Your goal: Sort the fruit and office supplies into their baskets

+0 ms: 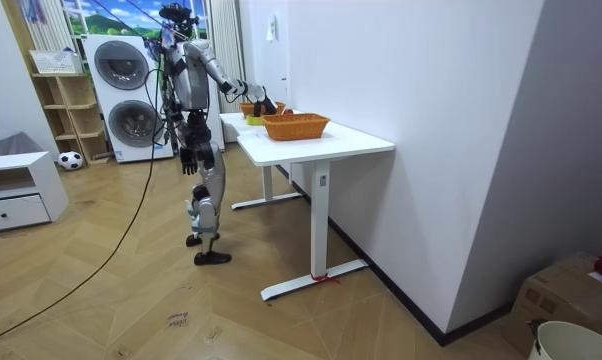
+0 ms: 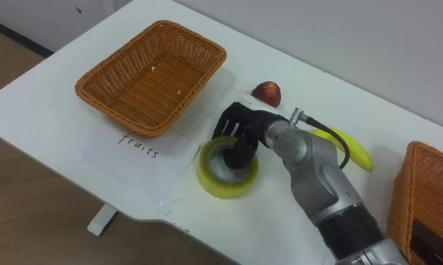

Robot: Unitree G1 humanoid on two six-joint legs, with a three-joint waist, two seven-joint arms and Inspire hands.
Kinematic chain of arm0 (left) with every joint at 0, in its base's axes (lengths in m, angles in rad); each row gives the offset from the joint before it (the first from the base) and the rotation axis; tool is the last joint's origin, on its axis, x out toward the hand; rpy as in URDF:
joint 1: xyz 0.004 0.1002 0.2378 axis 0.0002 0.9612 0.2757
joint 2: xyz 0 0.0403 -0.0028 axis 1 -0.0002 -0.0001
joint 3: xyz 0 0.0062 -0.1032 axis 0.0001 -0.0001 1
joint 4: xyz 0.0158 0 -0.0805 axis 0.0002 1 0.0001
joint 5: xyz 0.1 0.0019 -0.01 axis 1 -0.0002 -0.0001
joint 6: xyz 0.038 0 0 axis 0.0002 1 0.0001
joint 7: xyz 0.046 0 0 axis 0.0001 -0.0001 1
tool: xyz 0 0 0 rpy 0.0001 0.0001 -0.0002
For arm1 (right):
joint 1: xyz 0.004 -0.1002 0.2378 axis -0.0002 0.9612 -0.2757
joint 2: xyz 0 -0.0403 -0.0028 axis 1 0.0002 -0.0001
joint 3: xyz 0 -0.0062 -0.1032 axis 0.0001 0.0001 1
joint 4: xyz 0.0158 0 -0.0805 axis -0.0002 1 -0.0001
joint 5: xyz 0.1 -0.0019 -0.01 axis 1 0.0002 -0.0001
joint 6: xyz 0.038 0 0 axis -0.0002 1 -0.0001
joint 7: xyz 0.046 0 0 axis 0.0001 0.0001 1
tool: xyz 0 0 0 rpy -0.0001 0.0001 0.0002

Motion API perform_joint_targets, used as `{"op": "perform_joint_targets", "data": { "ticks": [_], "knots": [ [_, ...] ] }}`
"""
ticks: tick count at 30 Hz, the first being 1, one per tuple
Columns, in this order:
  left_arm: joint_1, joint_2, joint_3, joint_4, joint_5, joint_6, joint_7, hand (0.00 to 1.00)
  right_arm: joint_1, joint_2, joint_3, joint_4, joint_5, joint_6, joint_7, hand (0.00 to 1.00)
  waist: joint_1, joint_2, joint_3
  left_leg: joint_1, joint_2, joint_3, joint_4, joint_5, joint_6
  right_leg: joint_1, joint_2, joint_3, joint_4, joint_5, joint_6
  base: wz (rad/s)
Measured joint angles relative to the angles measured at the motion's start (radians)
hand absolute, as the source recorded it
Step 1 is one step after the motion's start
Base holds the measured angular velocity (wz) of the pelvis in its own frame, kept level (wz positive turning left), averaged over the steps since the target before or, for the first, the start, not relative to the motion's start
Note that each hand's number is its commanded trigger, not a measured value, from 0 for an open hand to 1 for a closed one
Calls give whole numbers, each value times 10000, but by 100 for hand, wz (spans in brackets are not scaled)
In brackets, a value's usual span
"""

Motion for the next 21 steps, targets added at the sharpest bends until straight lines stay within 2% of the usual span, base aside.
{"op": "perform_joint_targets", "data": {
  "ticks": [6,9,11,13,15,16,17,19,21],
  "knots": [
    [-30,-18,176,174,-175,-57,-17,0,244,-151,-7,-560,-3,10,341,100,-113,-11,-5,109,-2,93,18,1,1,29,2,270,-14,0,0,-4],
    [38,9,374,313,-574,-158,-1,0,436,-177,-56,-897,106,-16,482,100,-516,25,21,142,-11,105,18,2,3,45,-1,460,-11,0,0,0],
    [208,3,429,302,-778,-314,4,0,871,-190,-665,-1446,369,-105,489,100,-854,76,38,151,-8,176,7,4,6,15,5,623,1,0,1,-6],
    [291,3,495,303,-776,-412,19,0,1165,-281,-1137,-1998,562,-126,458,100,-979,109,54,170,10,365,-37,3,5,-14,35,803,4,1,3,-24],
    [424,-7,572,319,-750,-423,123,0,1201,-429,-1441,-2390,639,-149,445,100,-1268,170,53,233,28,451,-79,3,5,-19,68,919,2,2,2,-22],
    [512,-37,630,328,-733,-447,211,0,1202,-442,-1782,-2498,671,-227,419,100,-1380,230,22,293,50,543,-117,3,5,-16,96,1042,8,2,1,-24],
    [543,-53,665,336,-735,-515,219,0,1203,-444,-2124,-2568,674,-298,316,100,-1484,272,-53,360,67,639,-172,3,5,-14,112,1104,13,3,0,-20],
    [559,-56,680,341,-755,-672,218,0,1203,-445,-2587,-2576,751,-369,134,100,-1659,352,-113,430,72,689,-181,5,3,13,118,1182,35,3,-1,-15],
    [560,-79,702,342,-855,-833,218,0,1214,-455,-2983,-2595,864,-451,-54,100,-1772,407,-139,513,82,861,-207,5,3,16,137,1341,39,4,-1,-20]
  ]
}}
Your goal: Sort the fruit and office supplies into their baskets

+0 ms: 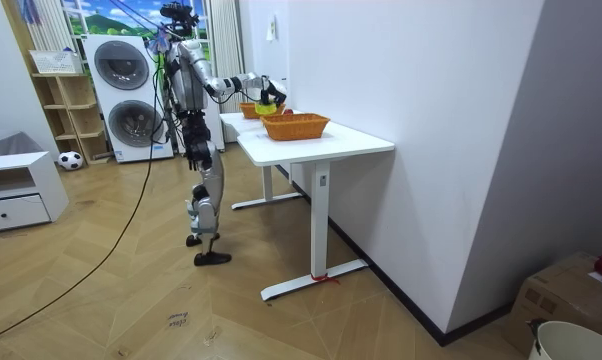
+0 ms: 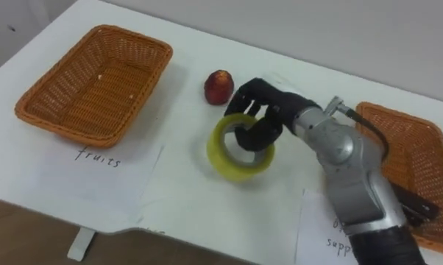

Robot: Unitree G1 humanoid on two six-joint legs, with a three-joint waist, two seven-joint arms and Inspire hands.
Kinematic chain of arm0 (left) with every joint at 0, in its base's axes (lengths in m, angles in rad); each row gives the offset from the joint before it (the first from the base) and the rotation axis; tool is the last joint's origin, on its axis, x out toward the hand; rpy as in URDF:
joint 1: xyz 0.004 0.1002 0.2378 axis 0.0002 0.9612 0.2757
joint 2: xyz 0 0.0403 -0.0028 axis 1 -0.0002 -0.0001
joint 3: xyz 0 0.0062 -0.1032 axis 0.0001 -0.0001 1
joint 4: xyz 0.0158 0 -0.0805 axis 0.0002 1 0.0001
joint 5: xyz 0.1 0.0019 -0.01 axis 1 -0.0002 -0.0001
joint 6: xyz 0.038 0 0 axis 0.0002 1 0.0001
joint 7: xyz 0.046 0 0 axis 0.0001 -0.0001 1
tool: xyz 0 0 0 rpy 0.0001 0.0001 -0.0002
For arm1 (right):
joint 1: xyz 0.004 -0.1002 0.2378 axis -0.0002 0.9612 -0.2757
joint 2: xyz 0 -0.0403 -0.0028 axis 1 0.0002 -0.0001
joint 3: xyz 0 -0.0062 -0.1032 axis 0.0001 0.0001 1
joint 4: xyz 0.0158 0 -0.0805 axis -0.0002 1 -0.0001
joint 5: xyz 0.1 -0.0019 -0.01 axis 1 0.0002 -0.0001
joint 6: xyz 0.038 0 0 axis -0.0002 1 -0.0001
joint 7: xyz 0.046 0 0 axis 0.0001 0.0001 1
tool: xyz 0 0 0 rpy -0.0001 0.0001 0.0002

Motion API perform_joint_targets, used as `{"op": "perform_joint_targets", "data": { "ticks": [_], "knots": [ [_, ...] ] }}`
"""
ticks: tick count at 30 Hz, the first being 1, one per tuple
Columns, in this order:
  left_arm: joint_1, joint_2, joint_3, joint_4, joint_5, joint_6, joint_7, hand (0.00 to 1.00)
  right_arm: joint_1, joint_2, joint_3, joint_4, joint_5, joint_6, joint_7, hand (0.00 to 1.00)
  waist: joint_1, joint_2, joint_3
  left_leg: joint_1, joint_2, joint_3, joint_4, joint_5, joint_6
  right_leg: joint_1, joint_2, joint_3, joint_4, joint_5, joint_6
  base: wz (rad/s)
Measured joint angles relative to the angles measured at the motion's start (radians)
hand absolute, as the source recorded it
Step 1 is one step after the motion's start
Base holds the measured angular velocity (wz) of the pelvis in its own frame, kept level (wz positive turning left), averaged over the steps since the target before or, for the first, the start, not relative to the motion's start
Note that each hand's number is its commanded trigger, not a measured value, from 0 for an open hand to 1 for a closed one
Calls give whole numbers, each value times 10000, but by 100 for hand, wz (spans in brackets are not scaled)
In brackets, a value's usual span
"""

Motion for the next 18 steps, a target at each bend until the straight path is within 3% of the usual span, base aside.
{"op": "perform_joint_targets", "data": {
  "ticks": [4,8,11,18],
  "knots": [
    [-5,-34,130,-75,-117,-207,0,0,-1,-9,-603,-180,364,-11,-432,100,-402,19,-15,17,-8,65,0,0,0,-24,-2,79,0,8,11,-6],
    [7,-48,164,-166,-279,-427,4,0,0,-309,-1008,-827,809,-11,-730,100,-691,4,-25,63,-10,69,1,0,0,-22,1,126,-5,9,12,0],
    [23,-46,248,-175,-276,-438,0,0,0,-348,-1344,-916,985,-215,-1014,100,-780,-17,-40,124,-2,91,-2,0,0,-3,10,189,-7,10,11,-3],
    [130,-36,496,-343,-286,-445,-52,0,1,-601,-1562,-908,1105,-233,-1268,100,-970,-29,-37,168,77,283,-15,-1,-1,-21,40,258,-5,49,-6,-6]
  ]
}}
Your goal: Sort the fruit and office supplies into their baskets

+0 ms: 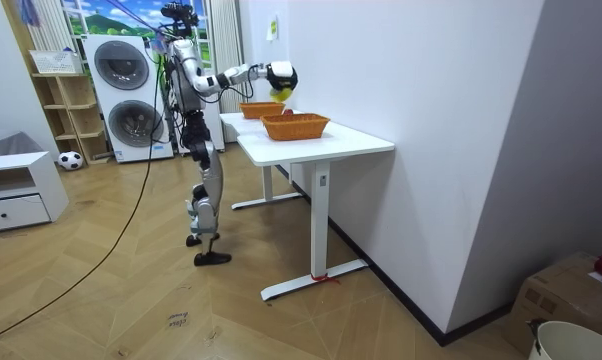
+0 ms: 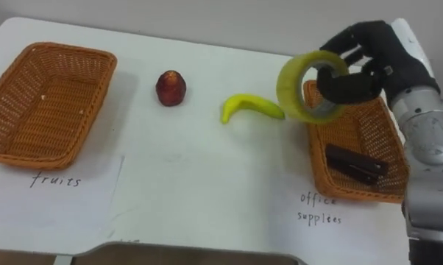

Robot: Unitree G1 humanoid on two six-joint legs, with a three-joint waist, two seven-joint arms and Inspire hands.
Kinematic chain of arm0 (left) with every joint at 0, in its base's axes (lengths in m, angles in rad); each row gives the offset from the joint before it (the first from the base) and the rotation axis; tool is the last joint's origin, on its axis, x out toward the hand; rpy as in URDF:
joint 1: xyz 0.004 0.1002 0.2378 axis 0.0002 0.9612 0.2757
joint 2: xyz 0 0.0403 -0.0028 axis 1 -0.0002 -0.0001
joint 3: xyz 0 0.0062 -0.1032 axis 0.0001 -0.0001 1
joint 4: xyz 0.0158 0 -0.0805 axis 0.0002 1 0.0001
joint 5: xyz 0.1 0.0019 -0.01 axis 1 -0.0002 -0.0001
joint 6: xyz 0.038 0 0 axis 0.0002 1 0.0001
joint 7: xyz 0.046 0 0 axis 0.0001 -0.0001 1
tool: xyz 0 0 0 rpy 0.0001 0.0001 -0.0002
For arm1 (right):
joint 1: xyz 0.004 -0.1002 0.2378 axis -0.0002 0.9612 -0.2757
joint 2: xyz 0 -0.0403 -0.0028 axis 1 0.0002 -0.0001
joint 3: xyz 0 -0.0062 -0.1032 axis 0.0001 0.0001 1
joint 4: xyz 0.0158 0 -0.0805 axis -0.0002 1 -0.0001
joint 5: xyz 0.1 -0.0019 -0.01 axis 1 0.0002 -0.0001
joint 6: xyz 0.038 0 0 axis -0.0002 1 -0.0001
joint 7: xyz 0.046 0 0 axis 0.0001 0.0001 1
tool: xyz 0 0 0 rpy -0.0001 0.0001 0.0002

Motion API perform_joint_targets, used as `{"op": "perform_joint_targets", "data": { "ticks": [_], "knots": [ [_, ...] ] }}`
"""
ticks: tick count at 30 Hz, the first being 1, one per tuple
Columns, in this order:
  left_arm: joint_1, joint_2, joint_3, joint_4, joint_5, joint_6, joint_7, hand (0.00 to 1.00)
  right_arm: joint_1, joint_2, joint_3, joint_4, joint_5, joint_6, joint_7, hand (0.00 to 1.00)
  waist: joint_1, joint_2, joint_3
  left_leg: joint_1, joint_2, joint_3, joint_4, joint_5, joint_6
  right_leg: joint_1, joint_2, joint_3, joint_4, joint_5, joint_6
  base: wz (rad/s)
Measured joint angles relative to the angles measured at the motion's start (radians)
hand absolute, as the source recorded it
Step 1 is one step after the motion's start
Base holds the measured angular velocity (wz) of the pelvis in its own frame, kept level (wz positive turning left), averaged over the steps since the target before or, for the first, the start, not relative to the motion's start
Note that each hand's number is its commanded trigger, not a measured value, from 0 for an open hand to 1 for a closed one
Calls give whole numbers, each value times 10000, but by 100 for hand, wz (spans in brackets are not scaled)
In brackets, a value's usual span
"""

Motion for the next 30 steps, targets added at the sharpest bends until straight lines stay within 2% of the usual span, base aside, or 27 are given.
{"op": "perform_joint_targets", "data": {
  "ticks": [5,9,17,24,30],
  "knots": [
    [15,13,112,-60,23,2,11,0,58,-9,0,252,55,26,-335,100,-247,-3,-38,-38,-11,82,42,2,0,-129,-15,65,39,0,0,-5],
    [24,30,108,-174,-2,1,6,0,78,-100,4,858,298,6,-568,100,-290,-49,-73,-29,-18,90,75,2,0,-98,-31,47,28,1,2,0],
    [73,37,100,-221,-7,2,-56,0,381,-201,13,1785,658,36,-669,100,-239,-40,-77,-25,-11,83,86,2,0,-141,-38,37,109,0,2,0],
    [214,51,170,-243,4,2,-180,0,386,-587,12,1949,965,22,-735,100,-213,41,-118,17,-16,79,84,1,1,-124,-51,33,166,1,0,0],
    [213,58,160,-200,4,-10,-164,0,502,-594,22,2439,976,-35,-1062,100,-133,26,-105,29,-17,83,86,1,1,-121,-49,33,168,4,-4,0]
  ]
}}
